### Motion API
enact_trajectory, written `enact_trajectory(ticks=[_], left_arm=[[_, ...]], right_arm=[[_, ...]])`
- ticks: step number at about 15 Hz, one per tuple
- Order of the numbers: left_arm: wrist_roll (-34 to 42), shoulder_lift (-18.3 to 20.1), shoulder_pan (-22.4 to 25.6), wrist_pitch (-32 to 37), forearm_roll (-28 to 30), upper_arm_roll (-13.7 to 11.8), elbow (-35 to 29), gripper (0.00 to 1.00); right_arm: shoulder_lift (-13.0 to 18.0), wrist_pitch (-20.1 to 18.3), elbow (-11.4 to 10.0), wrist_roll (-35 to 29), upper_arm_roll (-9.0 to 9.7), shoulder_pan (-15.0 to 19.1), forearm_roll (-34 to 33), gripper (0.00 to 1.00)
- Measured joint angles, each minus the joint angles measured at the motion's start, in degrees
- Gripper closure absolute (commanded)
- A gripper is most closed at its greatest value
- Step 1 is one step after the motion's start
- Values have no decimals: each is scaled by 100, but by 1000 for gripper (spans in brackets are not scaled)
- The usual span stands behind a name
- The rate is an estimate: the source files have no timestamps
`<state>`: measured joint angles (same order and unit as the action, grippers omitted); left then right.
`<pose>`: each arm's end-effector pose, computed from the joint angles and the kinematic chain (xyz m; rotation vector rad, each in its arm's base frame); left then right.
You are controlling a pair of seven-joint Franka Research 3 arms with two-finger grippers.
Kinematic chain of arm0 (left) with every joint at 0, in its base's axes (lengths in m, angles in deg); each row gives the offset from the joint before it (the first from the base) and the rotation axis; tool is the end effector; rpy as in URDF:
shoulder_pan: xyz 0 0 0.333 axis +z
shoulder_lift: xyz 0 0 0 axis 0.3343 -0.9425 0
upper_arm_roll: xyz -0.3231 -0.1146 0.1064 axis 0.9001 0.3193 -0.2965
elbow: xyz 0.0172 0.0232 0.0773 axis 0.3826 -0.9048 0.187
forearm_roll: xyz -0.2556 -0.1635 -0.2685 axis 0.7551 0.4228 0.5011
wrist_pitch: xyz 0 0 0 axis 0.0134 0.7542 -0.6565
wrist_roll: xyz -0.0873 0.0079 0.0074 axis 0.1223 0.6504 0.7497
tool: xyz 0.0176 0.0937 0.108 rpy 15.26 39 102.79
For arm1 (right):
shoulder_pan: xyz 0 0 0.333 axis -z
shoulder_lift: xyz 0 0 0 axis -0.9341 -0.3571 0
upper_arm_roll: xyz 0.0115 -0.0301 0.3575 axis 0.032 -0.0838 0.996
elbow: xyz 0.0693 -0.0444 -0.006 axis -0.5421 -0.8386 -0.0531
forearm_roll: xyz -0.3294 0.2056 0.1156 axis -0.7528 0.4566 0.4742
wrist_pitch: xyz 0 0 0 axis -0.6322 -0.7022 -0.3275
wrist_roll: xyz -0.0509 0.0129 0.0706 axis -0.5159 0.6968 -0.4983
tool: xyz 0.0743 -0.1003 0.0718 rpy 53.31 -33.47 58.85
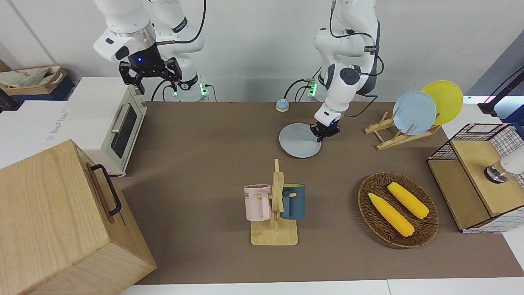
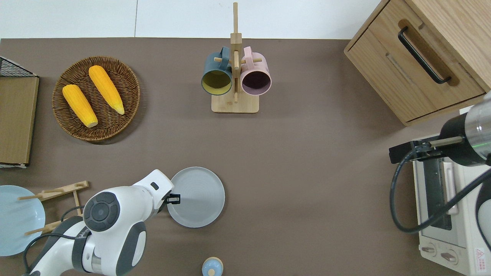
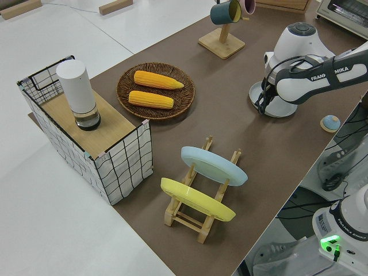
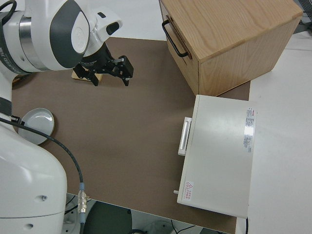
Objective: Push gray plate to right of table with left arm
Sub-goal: 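Push the gray plate with the left gripper toward the toaster oven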
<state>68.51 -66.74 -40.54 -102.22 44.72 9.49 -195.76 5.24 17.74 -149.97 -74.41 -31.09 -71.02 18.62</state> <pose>0.4250 -0.1501 0.2999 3.0456 -0.0587 0.0356 0.5404 0.0686 0.6648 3.1337 0.1498 -0.1202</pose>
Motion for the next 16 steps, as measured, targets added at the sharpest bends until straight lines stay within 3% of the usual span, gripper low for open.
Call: enact_trajectory(ticks=[9,16], left_arm=[[-1589,-634,-1182,-15,5,43,747,1000],[-2779,-1554,-1331,-59,7,741,1856,1000]], right_arm=[[0,0,0,0,0,0,0,17],[0,0,0,0,0,0,0,17]])
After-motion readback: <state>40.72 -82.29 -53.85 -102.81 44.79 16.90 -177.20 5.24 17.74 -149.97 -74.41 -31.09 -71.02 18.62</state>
